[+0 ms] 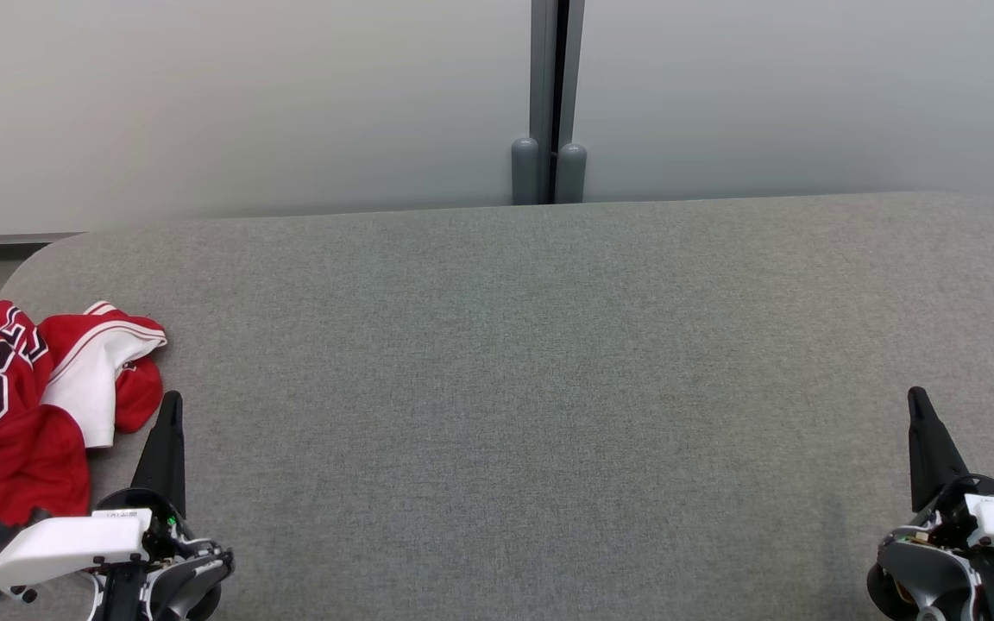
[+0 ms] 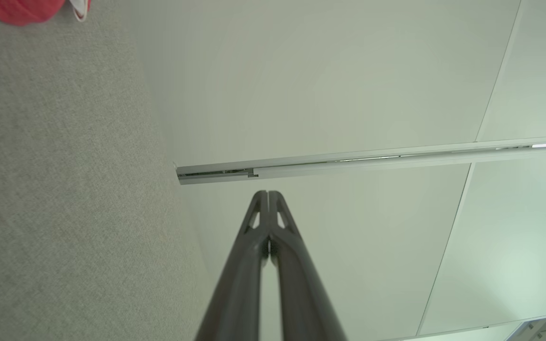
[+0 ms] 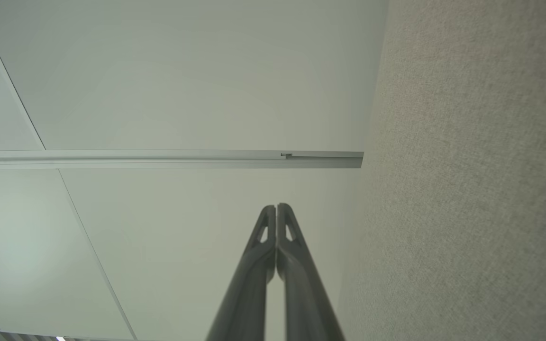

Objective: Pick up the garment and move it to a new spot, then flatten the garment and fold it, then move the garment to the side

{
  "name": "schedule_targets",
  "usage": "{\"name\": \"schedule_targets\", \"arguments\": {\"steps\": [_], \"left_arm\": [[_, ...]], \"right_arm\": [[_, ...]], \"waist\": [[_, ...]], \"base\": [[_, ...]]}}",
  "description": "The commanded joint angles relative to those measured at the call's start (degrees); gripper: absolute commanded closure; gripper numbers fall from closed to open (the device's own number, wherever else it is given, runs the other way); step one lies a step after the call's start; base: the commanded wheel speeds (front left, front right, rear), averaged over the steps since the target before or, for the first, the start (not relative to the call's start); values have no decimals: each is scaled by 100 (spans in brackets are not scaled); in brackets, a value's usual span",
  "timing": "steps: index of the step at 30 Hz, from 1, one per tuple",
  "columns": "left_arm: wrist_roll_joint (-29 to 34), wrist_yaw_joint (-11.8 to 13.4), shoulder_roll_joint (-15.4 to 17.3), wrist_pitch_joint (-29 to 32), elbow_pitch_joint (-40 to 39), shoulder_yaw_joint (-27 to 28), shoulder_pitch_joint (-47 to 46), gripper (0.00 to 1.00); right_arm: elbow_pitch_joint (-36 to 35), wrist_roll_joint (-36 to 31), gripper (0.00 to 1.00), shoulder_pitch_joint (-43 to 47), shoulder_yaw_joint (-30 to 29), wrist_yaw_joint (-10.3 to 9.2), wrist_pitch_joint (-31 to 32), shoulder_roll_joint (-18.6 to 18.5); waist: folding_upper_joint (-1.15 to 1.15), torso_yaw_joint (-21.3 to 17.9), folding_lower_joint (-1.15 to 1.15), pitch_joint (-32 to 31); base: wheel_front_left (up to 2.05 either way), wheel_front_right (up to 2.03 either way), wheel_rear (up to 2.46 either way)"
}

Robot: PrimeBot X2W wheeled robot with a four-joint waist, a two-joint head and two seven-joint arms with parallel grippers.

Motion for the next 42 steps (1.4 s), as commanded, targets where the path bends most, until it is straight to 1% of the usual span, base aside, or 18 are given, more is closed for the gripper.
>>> {"name": "schedule_targets", "arguments": {"steps": [1, 11, 12, 13, 14, 22, 26, 30, 37, 42], "left_arm": [[6, -22, 12, 5, 8, 12, -95, 100], [6, -22, 12, 5, 8, 12, -95, 100], [1, 1, -1, -2, 13, -5, 9, 0], [1, 3, -14, -4, 49, -11, 39, 100], [4, 3, -18, -14, 53, -23, 49, 0], [63, 3, -11, -191, -37, -207, -29, 0], [287, 2, 48, -335, -101, -347, -93, 0], [759, 2, 82, -451, -182, -394, -168, 0], [1794, 2, 82, -626, -482, -401, -221, 0], [2513, 1, 155, -742, -634, -463, -190, 0]], "right_arm": [[7, 27, 100, -63, 4, 0, 23, -9], [7, 27, 100, -63, 4, 0, 23, -9], [12, -3, 0, 12, -2, 0, -2, 0], [45, -4, 100, 34, -2, 0, -3, 11], [43, -15, 0, 47, -1, 0, -14, 12], [-64, -156, 0, 69, 32, 0, -184, -32], [-135, -368, 0, 80, 99, 0, -323, -115], [-214, -754, 0, 88, 150, 0, -447, -231], [-458, -1772, 0, 69, 125, 0, -624, -343], [-613, -2526, 0, 95, 213, 0, -687, -458]], "waist": [[0, 0, 0, 0], [0, 0, 0, 0], [0, 0, 0, 0], [0, 0, 0, 0], [0, -1, 0, 1], [0, -4, 0, -1], [0, -4, 0, -5], [0, 1, 0, -9], [0, -14, 0, -11], [0, -35, 0, -22]], "base": [[0, 0, 0], [0, 0, 0], [0, 0, 0], [0, 0, 0], [0, 0, 0], [0, 0, 0], [0, 0, 0], [0, 0, 0], [0, 0, 0], [0, 0, 0]]}}
